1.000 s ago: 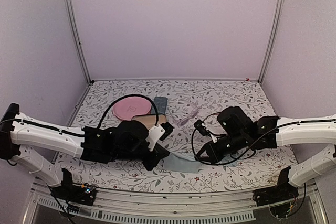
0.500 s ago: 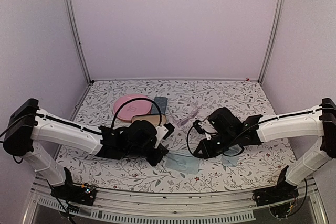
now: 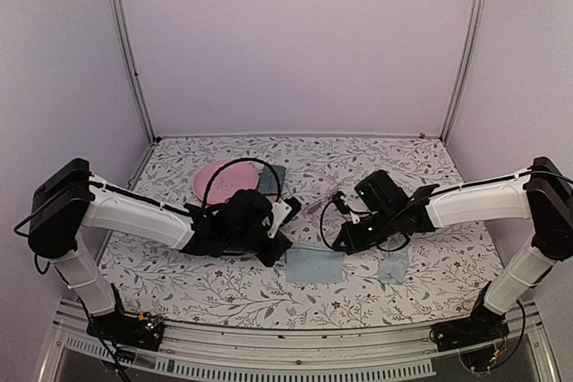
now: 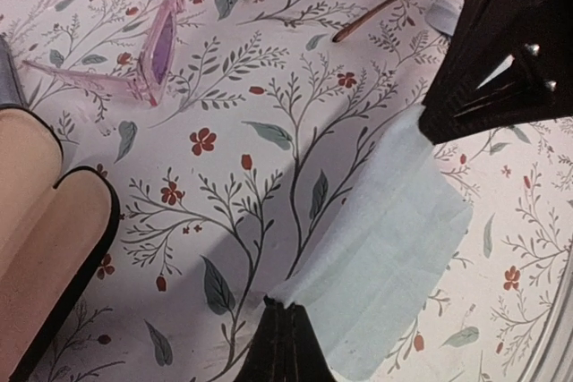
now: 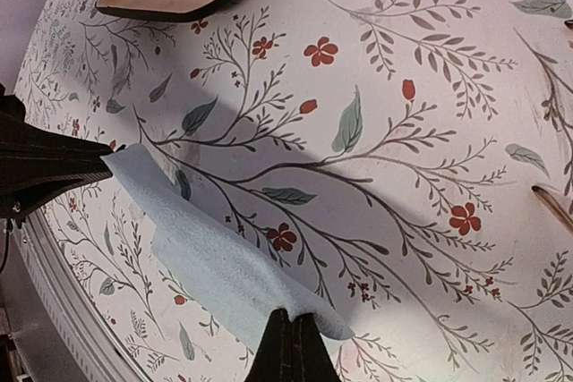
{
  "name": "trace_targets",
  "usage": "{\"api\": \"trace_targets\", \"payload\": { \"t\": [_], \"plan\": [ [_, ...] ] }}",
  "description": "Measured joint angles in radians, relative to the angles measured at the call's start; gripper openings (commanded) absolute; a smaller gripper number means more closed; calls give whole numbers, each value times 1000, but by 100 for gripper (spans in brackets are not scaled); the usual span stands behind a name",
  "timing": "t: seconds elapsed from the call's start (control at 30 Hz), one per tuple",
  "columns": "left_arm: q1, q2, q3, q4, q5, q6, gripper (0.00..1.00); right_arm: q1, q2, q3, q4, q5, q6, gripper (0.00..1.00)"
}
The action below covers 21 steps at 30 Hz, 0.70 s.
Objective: Organize the sunglasses
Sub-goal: Fold the glasses cleaning cloth at the center of the board.
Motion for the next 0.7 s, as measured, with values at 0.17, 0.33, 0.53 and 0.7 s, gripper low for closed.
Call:
{"api": "trace_targets", "payload": {
  "t": [0.17, 0.33, 0.53, 0.7],
  "plan": [
    [4, 5, 3, 14, 19, 3, 0, -8, 10, 2, 1, -9, -8, 1],
    [4, 21, 0, 15, 46, -8, 0, -9, 19, -11, 9, -39, -11, 3],
    [-11, 21, -24, 31, 71, -39, 0, -8, 13, -61, 33, -80, -3, 3],
    [-36, 21, -39, 31, 75, -65, 0, -5, -2, -87, 45, -94, 5, 3]
  ]
}}
